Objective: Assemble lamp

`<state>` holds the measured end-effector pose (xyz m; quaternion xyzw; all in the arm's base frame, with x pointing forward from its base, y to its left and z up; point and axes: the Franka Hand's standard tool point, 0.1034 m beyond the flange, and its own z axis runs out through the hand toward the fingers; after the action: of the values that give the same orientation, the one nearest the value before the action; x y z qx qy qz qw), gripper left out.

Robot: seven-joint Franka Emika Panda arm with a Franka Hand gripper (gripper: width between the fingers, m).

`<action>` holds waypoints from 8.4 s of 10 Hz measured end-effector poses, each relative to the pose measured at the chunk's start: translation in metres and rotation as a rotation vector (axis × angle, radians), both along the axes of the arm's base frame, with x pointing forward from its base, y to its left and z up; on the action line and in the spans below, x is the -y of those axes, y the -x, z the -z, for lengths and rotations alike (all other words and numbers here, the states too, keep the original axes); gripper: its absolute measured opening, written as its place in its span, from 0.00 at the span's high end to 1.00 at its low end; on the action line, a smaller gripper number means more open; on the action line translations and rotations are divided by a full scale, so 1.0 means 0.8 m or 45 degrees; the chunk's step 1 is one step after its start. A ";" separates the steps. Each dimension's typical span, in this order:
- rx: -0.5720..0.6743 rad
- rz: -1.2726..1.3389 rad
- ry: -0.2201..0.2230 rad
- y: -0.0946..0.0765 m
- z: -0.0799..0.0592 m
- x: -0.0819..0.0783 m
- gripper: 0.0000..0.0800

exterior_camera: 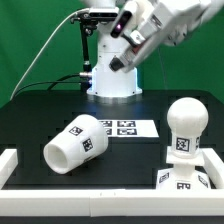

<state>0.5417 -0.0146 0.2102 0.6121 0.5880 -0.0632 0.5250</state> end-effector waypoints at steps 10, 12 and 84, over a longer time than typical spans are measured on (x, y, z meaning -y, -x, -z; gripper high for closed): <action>-0.196 0.235 -0.174 0.004 0.028 0.032 0.13; -0.407 0.505 -0.174 -0.013 0.026 0.028 0.13; -0.302 3.155 -0.585 0.037 0.232 0.198 0.13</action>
Offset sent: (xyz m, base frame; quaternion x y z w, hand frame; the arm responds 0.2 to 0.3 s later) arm 0.0000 0.0000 0.0000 0.0000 0.0650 0.0000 0.9979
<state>0.5122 -0.1731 0.0247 0.8181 -0.3371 -0.4621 -0.0598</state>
